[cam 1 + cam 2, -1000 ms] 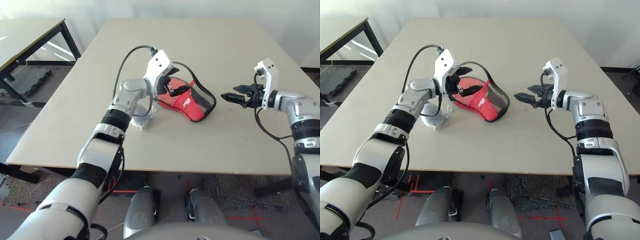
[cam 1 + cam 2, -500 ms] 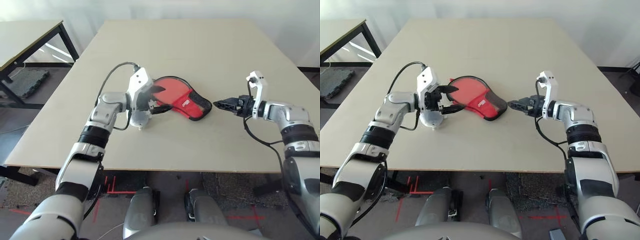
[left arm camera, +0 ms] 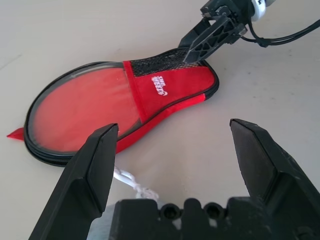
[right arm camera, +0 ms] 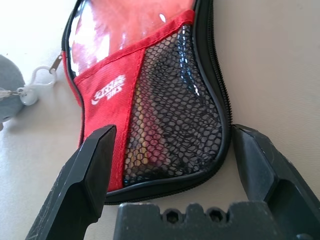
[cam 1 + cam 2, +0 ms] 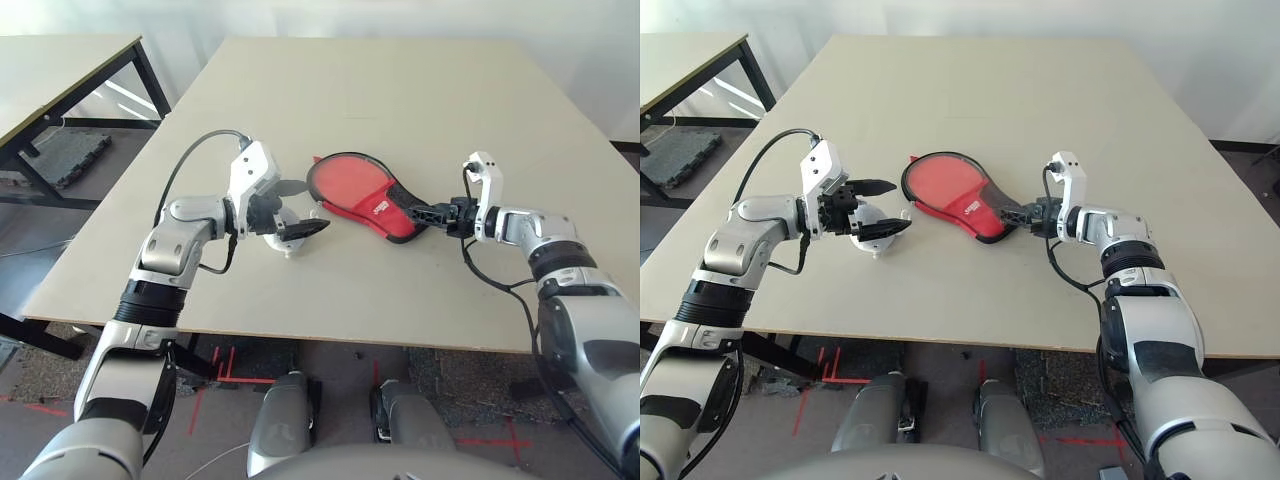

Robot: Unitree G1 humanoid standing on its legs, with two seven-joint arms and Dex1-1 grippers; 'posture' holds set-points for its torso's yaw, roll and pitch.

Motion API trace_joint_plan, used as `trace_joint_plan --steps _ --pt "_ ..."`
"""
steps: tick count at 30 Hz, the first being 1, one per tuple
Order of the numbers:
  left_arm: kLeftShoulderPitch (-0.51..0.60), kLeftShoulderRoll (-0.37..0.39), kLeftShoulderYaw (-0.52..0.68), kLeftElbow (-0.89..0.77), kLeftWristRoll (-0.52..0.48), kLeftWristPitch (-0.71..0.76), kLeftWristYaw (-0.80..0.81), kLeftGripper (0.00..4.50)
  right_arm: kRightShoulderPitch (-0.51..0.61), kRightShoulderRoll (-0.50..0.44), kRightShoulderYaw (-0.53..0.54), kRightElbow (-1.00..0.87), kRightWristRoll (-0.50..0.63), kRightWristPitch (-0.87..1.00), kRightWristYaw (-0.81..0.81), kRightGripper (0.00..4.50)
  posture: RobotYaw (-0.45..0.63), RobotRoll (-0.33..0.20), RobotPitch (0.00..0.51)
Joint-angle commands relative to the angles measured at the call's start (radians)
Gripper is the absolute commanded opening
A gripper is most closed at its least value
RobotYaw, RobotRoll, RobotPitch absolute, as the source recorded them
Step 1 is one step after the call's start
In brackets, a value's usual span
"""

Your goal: Store the ping-pong paddle in its case and zip it.

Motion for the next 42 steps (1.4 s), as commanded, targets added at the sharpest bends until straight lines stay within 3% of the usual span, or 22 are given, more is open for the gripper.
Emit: trace_joint_plan --steps 1,4,7,18,29,42 --pt "0.011 0.006 -0.002 -0.022 -0.010 0.012 0.007 4.50 -0.007 0.013 0.001 0.024 -0.011 0.008 -0.016 4.49 0.21 0.000 0.073" --pt "0.010 0.005 -0.005 -0.023 -0.012 0.014 0.008 4.50 -0.006 0.016 -0.009 0.032 -0.005 0.018 -0.026 4.49 0.20 0.000 0.072" --pt "0.009 0.005 -0.008 -0.022 -0.012 0.012 0.010 4.50 -0.001 0.017 -0.016 0.042 -0.005 0.022 -0.046 3.91 0.20 0.000 0.072" --pt "0.005 0.002 -0.016 -0.017 -0.010 0.009 0.014 4.50 0.013 0.028 0.002 0.037 -0.017 0.059 -0.047 0.02 0.20 0.000 0.070" --pt "0.004 -0.001 -0.020 -0.005 -0.004 -0.003 0.016 4.50 0.070 -0.022 0.007 -0.067 0.010 0.177 0.028 0.02 0.19 0.000 0.071" --pt "-0.001 -0.006 -0.033 0.017 -0.003 -0.015 0.004 4.50 0.359 -0.152 -0.002 -0.631 0.166 0.529 0.062 0.02 0.16 0.000 0.078"
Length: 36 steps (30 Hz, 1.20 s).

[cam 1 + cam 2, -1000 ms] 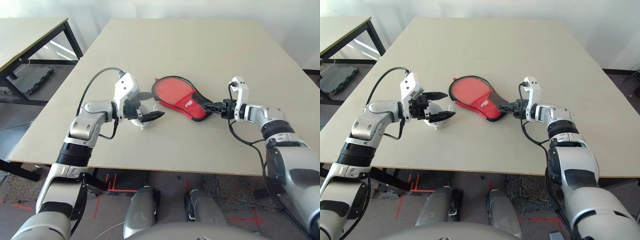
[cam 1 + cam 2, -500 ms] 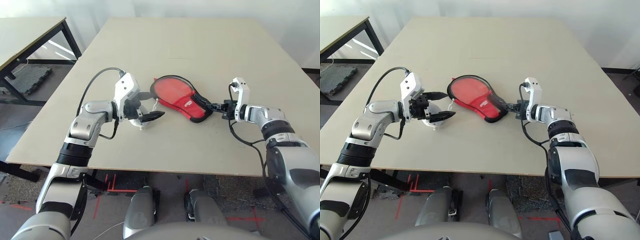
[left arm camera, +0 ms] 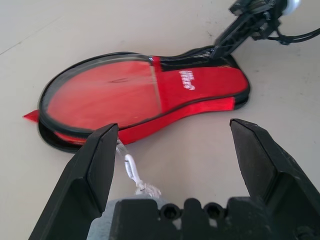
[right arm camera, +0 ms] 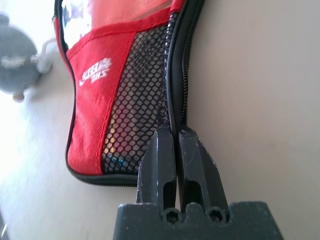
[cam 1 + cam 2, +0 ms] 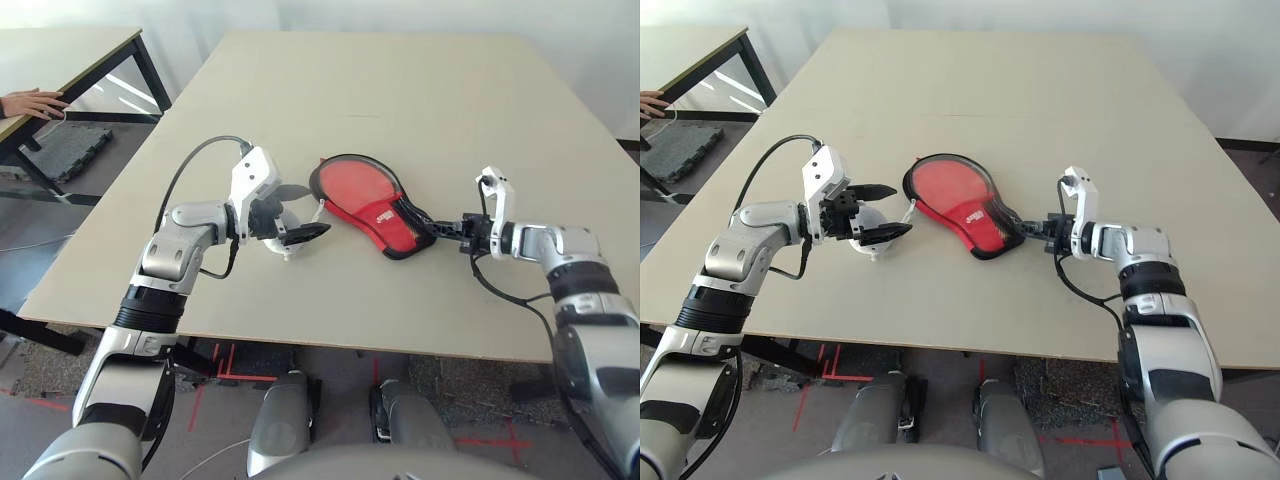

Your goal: Store the ping-pong paddle in its case and zip it.

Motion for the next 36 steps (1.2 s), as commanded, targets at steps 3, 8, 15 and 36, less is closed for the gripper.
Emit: trace_joint_plan --steps 3,8,15,36 --pt "-0.010 -0.004 -0.024 0.022 0.008 -0.016 -0.011 4.50 0.145 -0.074 -0.004 -0.233 0.100 0.175 0.019 0.02 0.15 0.000 0.078" --pt "-0.014 -0.004 -0.033 0.032 0.006 -0.023 -0.024 4.50 0.254 -0.138 -0.027 -0.360 0.183 0.228 0.038 0.02 0.14 0.000 0.079" --pt "-0.024 -0.014 -0.041 0.049 0.009 -0.032 -0.031 4.50 0.358 -0.196 -0.037 -0.426 0.254 0.234 0.063 0.02 0.12 0.000 0.072" --pt "-0.024 -0.006 -0.041 0.054 0.010 -0.026 -0.052 4.50 0.576 -0.298 -0.029 -0.502 0.364 0.225 0.107 0.02 0.11 0.000 0.084"
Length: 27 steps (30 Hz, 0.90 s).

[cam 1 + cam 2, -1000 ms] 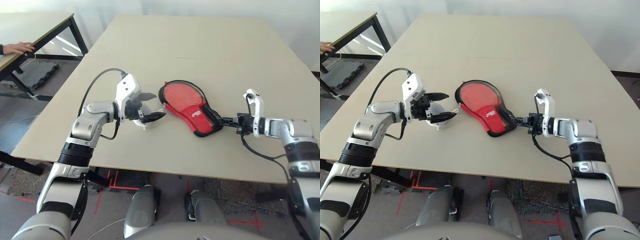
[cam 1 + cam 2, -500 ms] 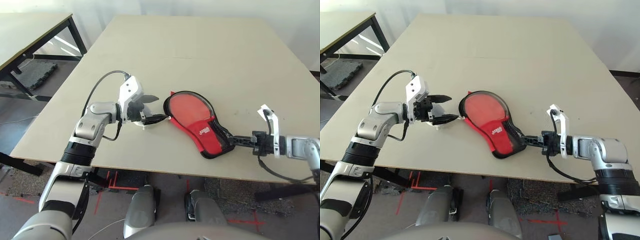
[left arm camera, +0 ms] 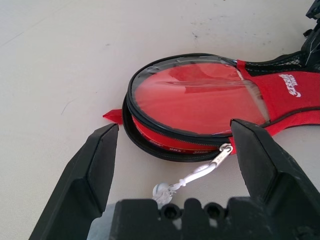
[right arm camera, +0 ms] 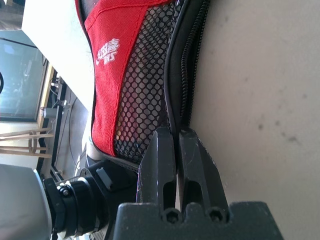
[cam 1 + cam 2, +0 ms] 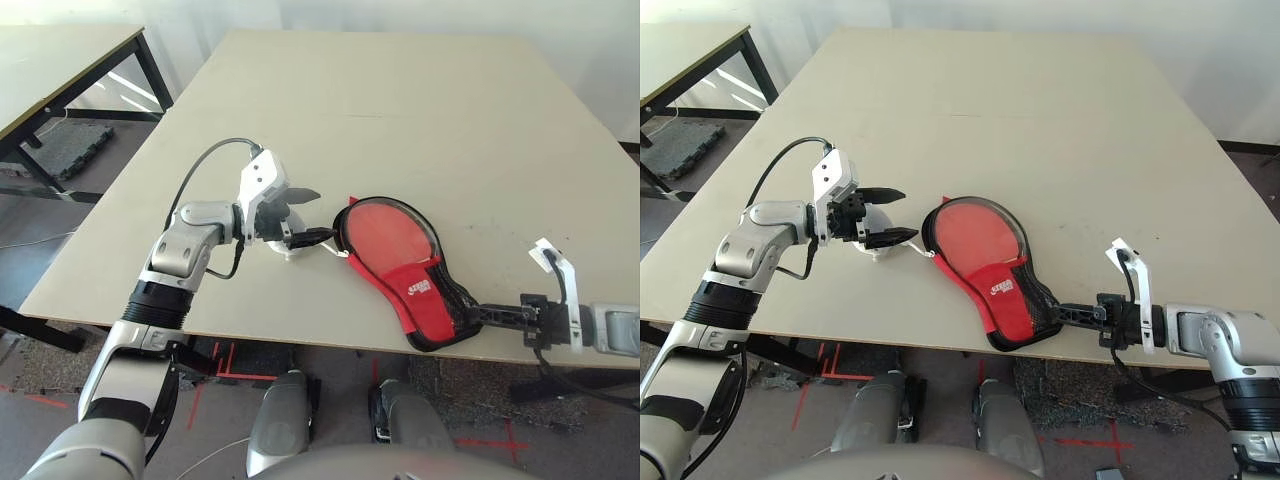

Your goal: Store the ping-pong paddle in its case and zip it.

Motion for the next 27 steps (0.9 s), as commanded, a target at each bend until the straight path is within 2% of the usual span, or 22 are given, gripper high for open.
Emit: trace_joint_plan --steps 1,16,17,19,23,27 --pt "0.002 0.009 -0.012 0.009 0.008 0.007 -0.007 4.50 0.026 -0.026 0.019 -0.013 0.006 0.024 0.002 0.02 0.11 0.000 0.084" --pt "0.003 0.007 -0.009 0.030 0.012 -0.011 -0.004 4.50 0.061 -0.100 0.034 -0.058 0.004 -0.023 0.022 0.02 0.10 0.000 0.079" --pt "0.002 0.006 -0.009 0.033 0.012 -0.014 -0.005 4.50 0.059 -0.110 0.034 -0.054 -0.006 -0.038 0.019 0.53 0.10 0.000 0.079" --pt "0.001 0.008 -0.008 0.035 0.011 -0.015 -0.006 4.50 0.045 -0.132 0.022 -0.028 -0.015 -0.070 0.036 1.09 0.10 0.000 0.080" --pt "0.001 0.026 0.001 0.019 0.006 -0.004 -0.009 4.50 -0.013 -0.197 -0.019 0.002 -0.019 -0.130 0.088 2.59 0.10 0.000 0.080" --pt "0.017 0.064 0.026 -0.005 -0.008 0.009 -0.007 4.50 -0.134 -0.267 -0.024 0.047 -0.049 -0.248 0.160 4.13 0.10 0.000 0.075"
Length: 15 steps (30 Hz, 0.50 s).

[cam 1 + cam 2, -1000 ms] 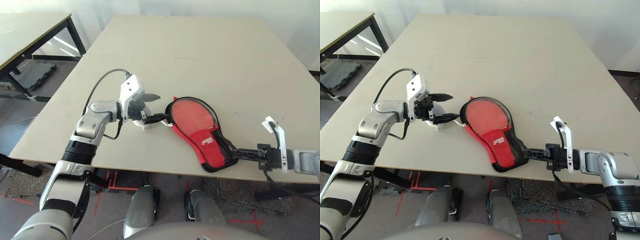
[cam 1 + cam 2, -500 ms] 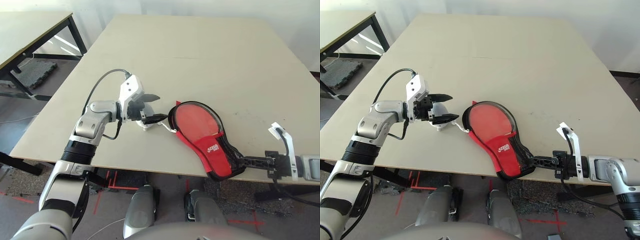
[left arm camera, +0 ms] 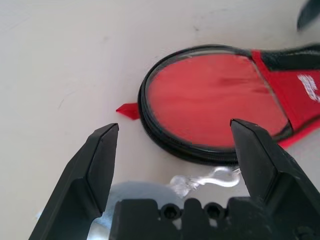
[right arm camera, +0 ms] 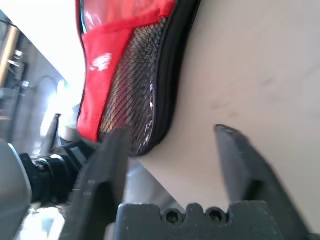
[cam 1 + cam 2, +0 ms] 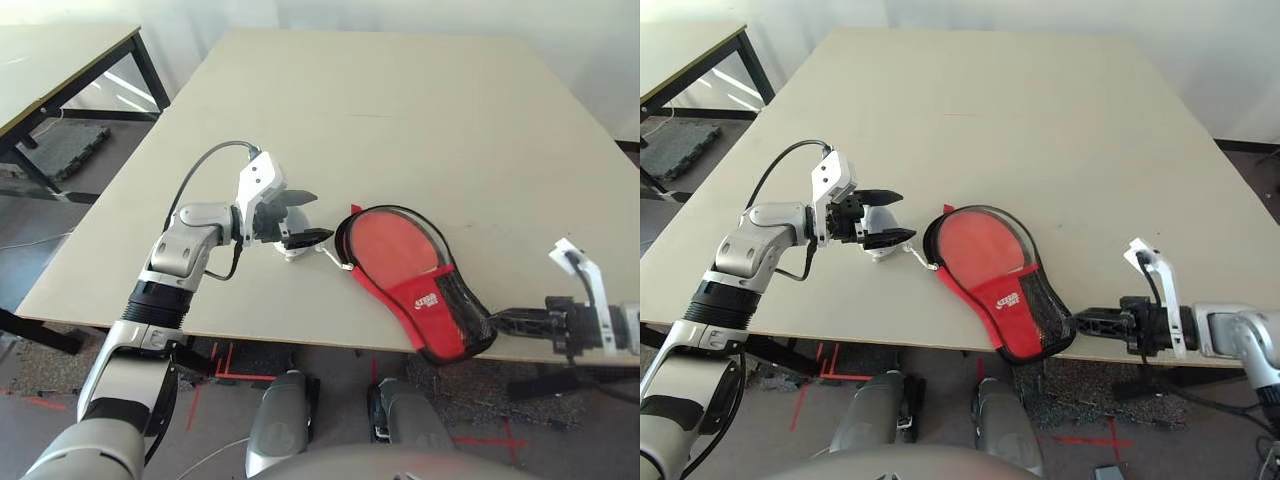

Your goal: Store the ping-pong paddle in its case and zip it.

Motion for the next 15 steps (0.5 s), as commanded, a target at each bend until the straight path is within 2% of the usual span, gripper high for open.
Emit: trace_joint_plan --steps 1,7,12,15 --pt "0.019 0.028 0.022 -0.035 -0.009 0.016 -0.004 4.50 -0.091 -0.017 -0.017 0.033 -0.035 -0.091 0.025 4.47 0.10 0.000 0.074" --pt "0.046 0.068 0.058 -0.063 -0.016 0.033 0.011 4.50 -0.277 0.090 0.087 0.034 -0.088 -0.135 -0.006 4.47 0.12 0.000 0.066" --pt "0.069 0.093 0.086 -0.090 -0.022 0.050 0.025 4.50 -0.400 0.244 0.217 0.144 -0.228 -0.297 -0.037 4.47 0.15 0.000 0.063" --pt "0.084 0.108 0.100 -0.107 -0.023 0.061 0.028 4.50 -0.439 0.303 0.272 0.192 -0.299 -0.387 -0.038 4.47 0.16 0.000 0.062"
